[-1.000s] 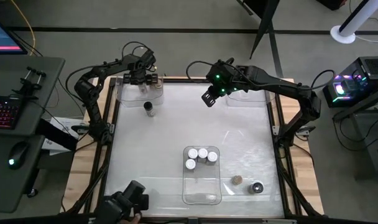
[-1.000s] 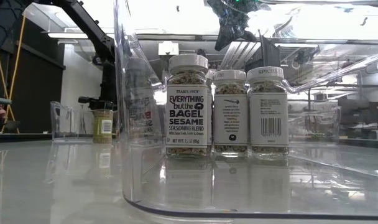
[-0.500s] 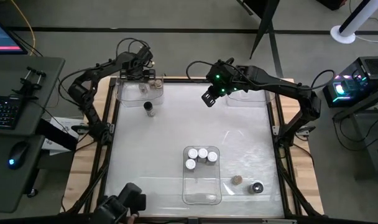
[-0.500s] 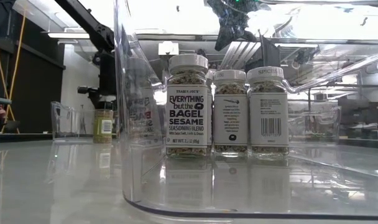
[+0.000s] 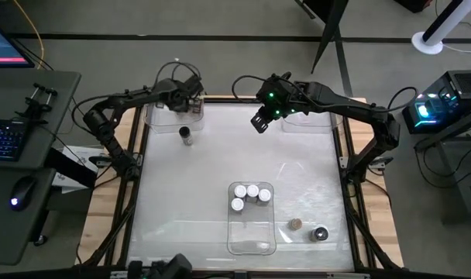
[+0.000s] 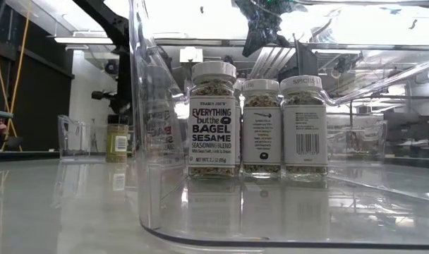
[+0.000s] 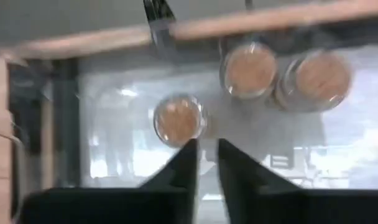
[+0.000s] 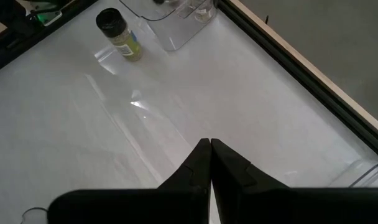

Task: Sort spices by type
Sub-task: Put the left brown seasoning bottle into the top left transparent bin, then put the brown seasoning bottle into the top left transparent bin

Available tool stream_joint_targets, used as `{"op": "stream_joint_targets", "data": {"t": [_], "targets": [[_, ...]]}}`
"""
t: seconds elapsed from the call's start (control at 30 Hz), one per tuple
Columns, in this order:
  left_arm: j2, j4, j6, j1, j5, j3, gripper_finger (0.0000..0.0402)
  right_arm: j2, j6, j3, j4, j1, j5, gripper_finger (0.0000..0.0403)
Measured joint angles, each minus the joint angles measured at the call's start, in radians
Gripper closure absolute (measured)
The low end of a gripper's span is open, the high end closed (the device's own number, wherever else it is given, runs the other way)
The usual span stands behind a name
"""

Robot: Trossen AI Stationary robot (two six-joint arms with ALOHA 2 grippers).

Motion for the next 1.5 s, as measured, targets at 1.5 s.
{"op": "stream_joint_targets", "data": {"t": [1.5], "targets": [[-0.162, 0.297, 0.043, 0.122, 0.160, -0.187, 0.0401, -0.001, 0.052, -0.183, 0.206, 0.002, -0.140, 0.0403]]}}
